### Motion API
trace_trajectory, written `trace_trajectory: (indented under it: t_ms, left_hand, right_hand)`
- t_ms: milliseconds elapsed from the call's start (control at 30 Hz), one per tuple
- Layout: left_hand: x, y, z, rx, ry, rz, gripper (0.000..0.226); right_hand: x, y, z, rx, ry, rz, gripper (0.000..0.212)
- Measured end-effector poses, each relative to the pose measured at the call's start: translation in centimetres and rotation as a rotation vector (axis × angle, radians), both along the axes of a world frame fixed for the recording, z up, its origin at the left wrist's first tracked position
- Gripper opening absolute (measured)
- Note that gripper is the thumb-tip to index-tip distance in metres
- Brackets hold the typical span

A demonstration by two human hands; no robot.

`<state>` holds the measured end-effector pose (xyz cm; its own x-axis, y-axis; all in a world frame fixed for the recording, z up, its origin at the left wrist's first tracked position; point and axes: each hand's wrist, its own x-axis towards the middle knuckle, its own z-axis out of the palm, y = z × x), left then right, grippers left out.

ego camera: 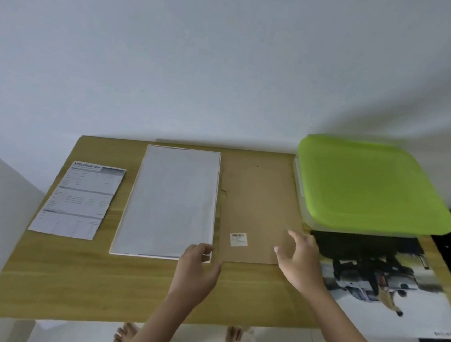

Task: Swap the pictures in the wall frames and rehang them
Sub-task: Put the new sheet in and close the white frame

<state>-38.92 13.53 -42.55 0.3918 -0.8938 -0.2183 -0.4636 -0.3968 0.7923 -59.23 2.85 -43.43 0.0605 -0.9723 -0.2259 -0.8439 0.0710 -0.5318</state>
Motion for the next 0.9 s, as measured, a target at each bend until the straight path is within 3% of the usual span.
trace_trajectory:
  t_ms: [133,333,500,700,900]
  left_hand:
    - [-2.9,-0.7,0.1,0.042,-0.068,0.014,0.047]
    - [-5.4,-2.4,0.4,0.186,-0.078,0.032,0.048]
    - [-5.1,-3.5,-0.1,0.293,-0.084,0.139,0.054]
    - [-3.0,-3.9,0.2,0.226,0.012,0.204,0.068]
    - [-1.2,-2.9,1.2,0.109,0.048,0.209,0.055]
  right_hand:
    - [-1.4,-0.1,-0.3,0.027,0.031,0.024,0.061]
    - [-1.7,-0.4,-0.6,0.070,0.067,0.057,0.063]
    - [-1.8,-1.5,-0.5,0.140,-0.041,-0.052,0.077]
    - [-3.1,-3.0,-0.8,0.185,-0.199,-0.110,0.082]
    - [-2.5,-2.0,-0.1,0.121,-0.321,-0.102,0.080]
